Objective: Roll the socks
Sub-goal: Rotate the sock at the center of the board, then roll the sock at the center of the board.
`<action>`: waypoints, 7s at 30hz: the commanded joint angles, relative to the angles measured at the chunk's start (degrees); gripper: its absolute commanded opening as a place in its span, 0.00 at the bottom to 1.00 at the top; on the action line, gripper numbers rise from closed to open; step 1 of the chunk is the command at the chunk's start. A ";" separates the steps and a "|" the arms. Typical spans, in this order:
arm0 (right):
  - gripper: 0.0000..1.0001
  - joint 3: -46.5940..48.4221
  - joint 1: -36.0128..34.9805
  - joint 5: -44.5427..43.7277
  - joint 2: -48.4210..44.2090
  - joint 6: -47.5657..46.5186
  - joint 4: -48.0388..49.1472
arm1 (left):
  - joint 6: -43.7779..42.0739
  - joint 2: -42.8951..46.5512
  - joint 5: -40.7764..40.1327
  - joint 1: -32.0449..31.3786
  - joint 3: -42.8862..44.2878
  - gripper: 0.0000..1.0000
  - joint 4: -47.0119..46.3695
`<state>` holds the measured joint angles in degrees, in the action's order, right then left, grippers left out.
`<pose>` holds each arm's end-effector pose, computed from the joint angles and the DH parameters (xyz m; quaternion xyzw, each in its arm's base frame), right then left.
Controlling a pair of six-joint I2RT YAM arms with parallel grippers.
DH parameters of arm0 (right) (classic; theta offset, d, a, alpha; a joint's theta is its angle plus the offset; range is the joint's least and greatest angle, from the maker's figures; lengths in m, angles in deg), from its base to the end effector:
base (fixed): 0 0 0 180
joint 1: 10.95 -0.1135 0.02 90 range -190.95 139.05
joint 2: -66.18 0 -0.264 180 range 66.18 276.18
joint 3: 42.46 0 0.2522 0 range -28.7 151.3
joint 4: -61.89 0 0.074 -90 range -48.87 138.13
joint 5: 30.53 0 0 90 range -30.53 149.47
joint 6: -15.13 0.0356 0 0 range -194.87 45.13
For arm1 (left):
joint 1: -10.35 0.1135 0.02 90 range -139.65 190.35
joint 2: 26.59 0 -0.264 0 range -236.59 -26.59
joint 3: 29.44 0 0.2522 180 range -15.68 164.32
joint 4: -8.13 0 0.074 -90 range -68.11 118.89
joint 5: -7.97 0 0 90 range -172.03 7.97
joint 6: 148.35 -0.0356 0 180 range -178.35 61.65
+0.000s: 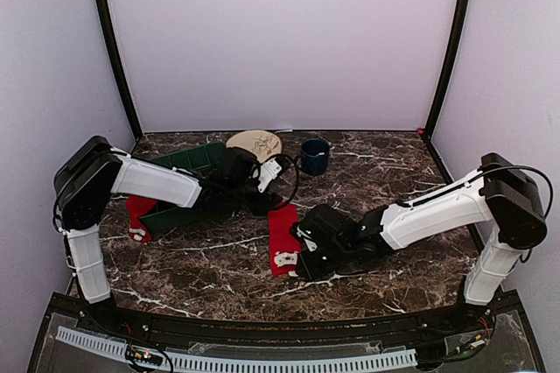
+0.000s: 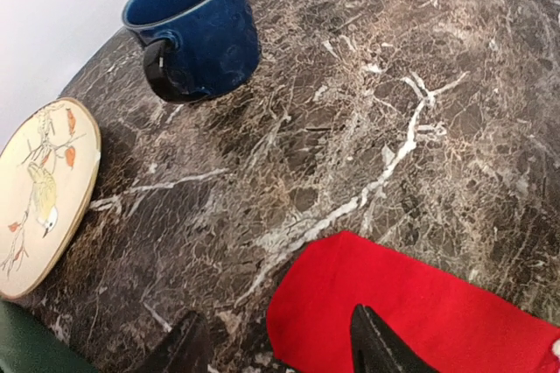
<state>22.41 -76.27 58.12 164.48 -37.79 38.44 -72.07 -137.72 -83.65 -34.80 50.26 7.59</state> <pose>0.1379 0.2981 0.1440 -0.2306 0.9303 0.2150 0.1874 0.3000 -0.3002 0.1720 0.4214 0.7609 -0.1217 0.4781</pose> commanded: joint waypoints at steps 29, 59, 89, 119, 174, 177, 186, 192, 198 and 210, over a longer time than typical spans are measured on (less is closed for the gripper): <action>0.60 4.09 -2.23 -12.10 -8.32 -30.15 -6.49 | 25.13 22.40 -5.14 -7.44 -19.50 0.58 9.64; 0.63 7.88 -7.74 -17.42 5.58 -43.24 -4.63 | 28.75 27.28 -5.47 -11.63 -25.30 0.58 12.20; 0.27 11.25 -0.35 0.91 9.12 -42.35 -14.13 | 27.97 28.61 -5.84 -11.63 -27.08 0.58 11.93; 0.03 22.40 11.61 34.81 12.77 -32.29 -20.83 | 21.14 33.07 11.81 -13.67 -33.54 0.61 -0.18; 0.00 26.54 15.60 42.69 17.80 -34.55 -25.66 | 10.90 16.43 11.37 -14.27 -22.25 0.00 3.67; 0.03 25.97 15.61 42.28 17.83 -34.08 -25.20 | 11.43 16.39 11.40 -14.27 -22.12 0.00 4.37; 0.23 21.75 16.31 41.47 15.99 -30.18 -19.24 | 13.74 15.90 12.66 -13.30 -21.47 0.00 6.53; 0.28 18.15 17.14 41.69 14.31 -26.89 -14.05 | 14.99 16.17 14.25 -12.43 -21.55 0.00 7.24; 0.30 15.30 18.13 41.41 11.64 -24.07 -9.51 | 14.73 16.39 15.63 -11.84 -21.13 0.00 8.81; 0.32 1.84 18.06 30.29 0.76 -20.55 1.08 | 16.78 15.79 20.30 -8.20 -18.56 0.00 13.61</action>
<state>27.37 -58.00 94.65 170.16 -59.30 33.91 -56.59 -121.63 -66.32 -44.30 29.12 17.82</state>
